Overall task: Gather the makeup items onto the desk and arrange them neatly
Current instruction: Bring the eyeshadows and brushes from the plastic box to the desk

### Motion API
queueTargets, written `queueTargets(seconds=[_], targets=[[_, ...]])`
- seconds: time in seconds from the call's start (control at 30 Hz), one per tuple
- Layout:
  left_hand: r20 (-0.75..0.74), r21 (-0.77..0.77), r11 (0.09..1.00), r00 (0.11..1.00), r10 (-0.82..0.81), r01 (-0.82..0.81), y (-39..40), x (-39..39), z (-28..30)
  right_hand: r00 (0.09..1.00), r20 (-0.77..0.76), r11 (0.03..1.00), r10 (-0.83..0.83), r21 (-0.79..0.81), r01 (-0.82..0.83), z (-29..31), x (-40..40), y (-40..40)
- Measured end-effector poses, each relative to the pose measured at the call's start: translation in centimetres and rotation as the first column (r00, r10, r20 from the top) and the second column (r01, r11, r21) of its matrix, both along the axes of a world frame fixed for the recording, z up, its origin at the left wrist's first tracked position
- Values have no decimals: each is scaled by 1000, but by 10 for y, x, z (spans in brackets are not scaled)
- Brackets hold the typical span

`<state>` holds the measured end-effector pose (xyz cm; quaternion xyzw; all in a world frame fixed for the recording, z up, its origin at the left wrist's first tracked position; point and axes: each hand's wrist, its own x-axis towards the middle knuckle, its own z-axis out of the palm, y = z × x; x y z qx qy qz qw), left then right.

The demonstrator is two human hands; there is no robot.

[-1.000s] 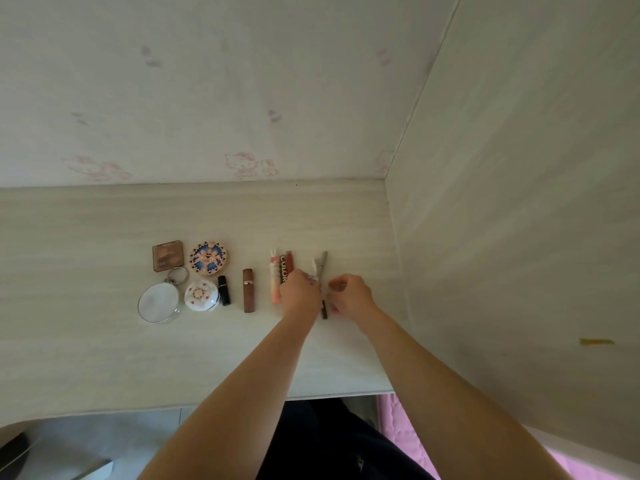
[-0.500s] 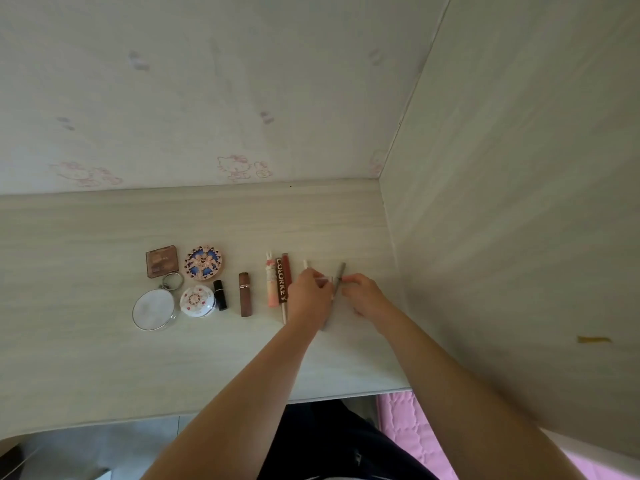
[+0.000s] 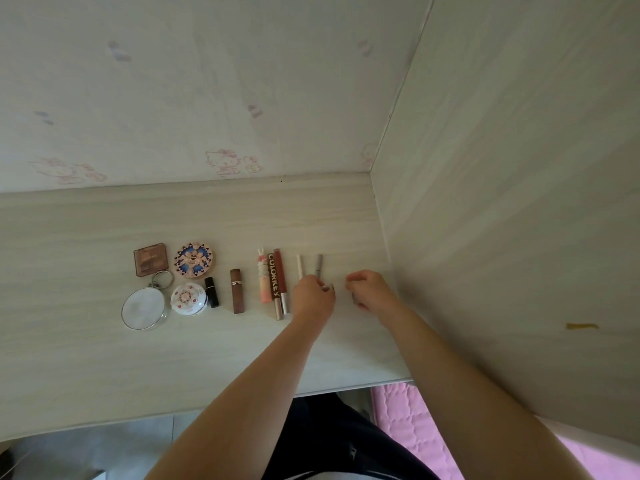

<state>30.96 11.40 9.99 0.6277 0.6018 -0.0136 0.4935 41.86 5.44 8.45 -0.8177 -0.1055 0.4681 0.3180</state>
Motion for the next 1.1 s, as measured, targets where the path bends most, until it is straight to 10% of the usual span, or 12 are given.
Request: queueTargets(seconds=[0.23, 0.6, 1.1], targets=[[-201, 189, 938, 947, -252, 290, -4, -4, -4, 992, 108, 998, 59, -6, -59, -4, -3, 1], [-144, 282, 913, 954, -265, 296, -12, -17, -6, 881, 405, 967, 244, -36, -251, -4, -11, 26], [-261, 731, 273, 625, -736, 626, -1, -71, -33, 775, 484, 908, 407, -123, -400, 2, -19, 45]])
